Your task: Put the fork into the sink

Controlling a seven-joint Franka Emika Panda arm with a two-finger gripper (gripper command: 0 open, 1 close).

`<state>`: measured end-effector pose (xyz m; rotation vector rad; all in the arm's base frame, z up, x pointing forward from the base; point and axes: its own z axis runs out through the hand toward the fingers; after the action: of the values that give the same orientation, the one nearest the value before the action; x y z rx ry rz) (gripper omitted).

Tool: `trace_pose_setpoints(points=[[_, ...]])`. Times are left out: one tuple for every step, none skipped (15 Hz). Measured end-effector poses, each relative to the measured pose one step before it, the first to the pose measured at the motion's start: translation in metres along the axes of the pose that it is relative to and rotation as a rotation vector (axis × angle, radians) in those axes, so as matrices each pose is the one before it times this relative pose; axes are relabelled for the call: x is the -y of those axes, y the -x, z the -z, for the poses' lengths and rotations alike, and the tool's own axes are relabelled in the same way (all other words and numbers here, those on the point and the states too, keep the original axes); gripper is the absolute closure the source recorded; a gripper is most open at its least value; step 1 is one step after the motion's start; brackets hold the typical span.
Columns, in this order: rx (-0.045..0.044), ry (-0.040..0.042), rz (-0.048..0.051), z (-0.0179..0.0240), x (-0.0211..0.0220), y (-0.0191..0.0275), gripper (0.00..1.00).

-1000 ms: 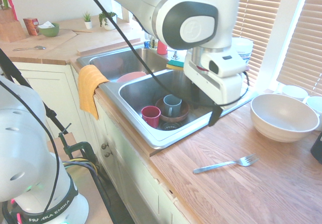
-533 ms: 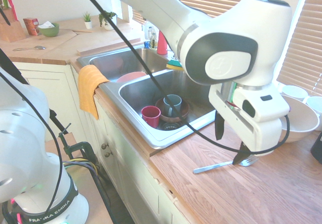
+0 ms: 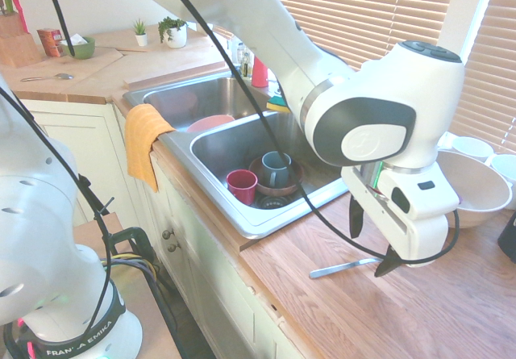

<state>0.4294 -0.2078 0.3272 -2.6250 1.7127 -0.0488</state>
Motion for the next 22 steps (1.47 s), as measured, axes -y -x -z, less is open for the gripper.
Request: trace_pose_setpoints(points=[[0.00562,-0.00225,-0.00544,-0.00231,0.00313,0.0006,1.0],[0.00298,-0.00028,-0.00216,-0.00314,0.00173,0.00052,1.0],[0.00187,-0.0002,-0.00244,-0.00297,0.00085,0.00014,1.0],[0.00403,0.0,-0.00458,-0.00193,0.00014,-0.00005,1.0],[0.00133,-0.00019,-0.00336,-0.00051,0.00018,-0.00012,1.0],[-0.00014,-0.00014,-0.0029,0.00008,0.0003,0.00013,1.0],[0.00021,0.00018,-0.00227,-0.00012,0.00071,0.00065,1.0],[0.00051,0.00069,-0.00054,-0.00039,0.00102,0.00099,1.0],[0.0002,0.00049,-0.00039,-0.00025,0.00068,0.00064,1.0],[0.00011,0.00015,-0.00166,-0.00009,0.00014,0.00012,1.0],[-0.00054,0.00037,-0.00149,-0.00012,-0.00035,-0.00033,1.0],[-0.00011,0.0001,-0.00138,-0.00008,-0.0005,-0.0004,1.0],[0.00015,0.00011,-0.0013,-0.00007,-0.00049,-0.00037,1.0],[0.00016,0.00014,-0.00108,-0.00014,-0.00046,-0.00027,1.0],[-0.00008,-0.00008,-0.00026,-0.00005,-0.00011,-0.00006,1.0],[0.00008,-0.00005,-0.0001,-0.00002,0.0,0.00001,1.0],[-0.0016,-0.00149,0.00003,-0.00002,0.00008,-0.00004,1.0],[-0.00243,-0.0022,-0.00057,-0.00014,-0.00022,-0.00024,1.0],[-0.00166,-0.00148,-0.00174,-0.00012,-0.00076,-0.00068,1.0],[-0.00219,-0.00148,-0.0026,-0.00011,-0.00129,-0.00117,1.0],[-0.00112,-0.00127,-0.00271,0.0004,-0.00108,-0.00107,1.0],[-0.00112,0.00002,-0.00324,0.00042,-0.00149,-0.00138,1.0]])
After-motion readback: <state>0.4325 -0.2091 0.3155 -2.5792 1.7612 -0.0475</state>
